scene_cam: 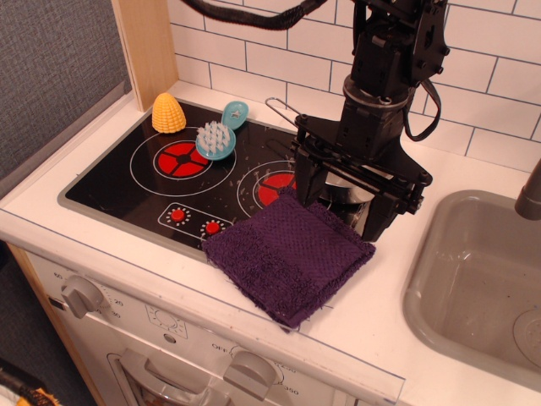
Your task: Place the blue spoon on the purple cloth.
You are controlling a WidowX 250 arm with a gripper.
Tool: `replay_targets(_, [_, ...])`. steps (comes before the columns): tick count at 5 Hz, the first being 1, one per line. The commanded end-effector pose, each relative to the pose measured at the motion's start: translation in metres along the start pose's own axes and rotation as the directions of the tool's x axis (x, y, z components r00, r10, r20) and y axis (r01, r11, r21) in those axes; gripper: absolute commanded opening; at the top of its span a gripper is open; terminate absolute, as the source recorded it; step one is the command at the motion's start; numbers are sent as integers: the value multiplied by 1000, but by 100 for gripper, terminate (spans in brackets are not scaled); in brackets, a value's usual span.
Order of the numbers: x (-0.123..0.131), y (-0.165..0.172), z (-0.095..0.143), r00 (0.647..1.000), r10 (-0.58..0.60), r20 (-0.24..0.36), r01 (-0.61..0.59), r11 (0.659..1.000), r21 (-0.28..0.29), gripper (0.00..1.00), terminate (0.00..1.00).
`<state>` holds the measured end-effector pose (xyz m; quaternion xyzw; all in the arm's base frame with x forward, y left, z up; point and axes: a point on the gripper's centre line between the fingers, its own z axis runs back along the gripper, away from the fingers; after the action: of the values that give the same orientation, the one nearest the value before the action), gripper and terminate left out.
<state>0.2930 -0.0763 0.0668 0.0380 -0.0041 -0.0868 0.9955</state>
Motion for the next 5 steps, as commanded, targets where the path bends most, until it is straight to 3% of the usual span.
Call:
replay_targets(1, [0,0,0,1000,0,0,0,1000,0,100,0])
replay_targets(4, [21,111,-8,984,178,32,-179,983,36,100,0])
replay_targets(5, [32,142,-17,971,234,54,-234,972,2,100,0])
